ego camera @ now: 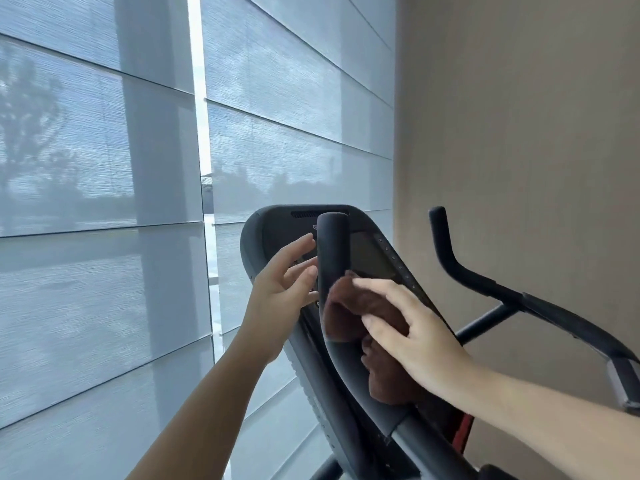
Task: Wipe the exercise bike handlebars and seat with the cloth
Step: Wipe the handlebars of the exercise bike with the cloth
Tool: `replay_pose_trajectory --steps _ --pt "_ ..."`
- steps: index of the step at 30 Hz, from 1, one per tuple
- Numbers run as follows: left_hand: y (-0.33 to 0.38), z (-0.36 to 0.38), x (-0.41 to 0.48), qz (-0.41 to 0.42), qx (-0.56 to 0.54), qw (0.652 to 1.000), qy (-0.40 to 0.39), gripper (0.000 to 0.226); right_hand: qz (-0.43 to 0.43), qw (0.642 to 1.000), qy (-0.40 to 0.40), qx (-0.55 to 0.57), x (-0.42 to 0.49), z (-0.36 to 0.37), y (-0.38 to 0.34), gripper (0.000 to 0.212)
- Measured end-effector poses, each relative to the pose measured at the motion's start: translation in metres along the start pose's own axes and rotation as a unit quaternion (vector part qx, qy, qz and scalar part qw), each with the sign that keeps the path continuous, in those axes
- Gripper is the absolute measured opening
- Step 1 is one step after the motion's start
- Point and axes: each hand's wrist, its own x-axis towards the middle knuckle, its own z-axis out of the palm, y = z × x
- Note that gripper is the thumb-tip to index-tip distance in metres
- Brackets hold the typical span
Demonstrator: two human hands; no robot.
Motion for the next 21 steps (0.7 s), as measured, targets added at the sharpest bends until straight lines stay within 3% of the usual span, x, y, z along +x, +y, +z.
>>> replay_pose_trajectory --steps 2,8,12,15,21 --pt "-0.002 0.004 0.001 0.014 -0.023 1.0 -0.01 0.039 0.019 1.0 -0.003 0.023 -0.007 -0.002 0.003 0.036" --pt "-0.002 0.0 0.002 0.0 -0.09 0.995 -0.034 0.036 -0.017 0.981 0.187 0.04 0.056 0.019 -0.018 0.034" --pt "-0.009 -0.007 0.006 -0.032 -0.118 0.991 -0.045 0.036 -0.024 0.995 0.092 -0.009 0.028 0.015 -0.005 0.047" --pt "-0.011 -0.007 0.008 -0.028 -0.129 0.99 -0.049 0.039 -0.006 0.998 0.033 -0.044 0.007 0.007 0.0 0.044" --pt "-0.012 -0.01 0.008 -0.019 -0.156 0.983 -0.091 0.036 0.02 0.977 0.212 0.005 0.047 0.029 -0.015 0.033"
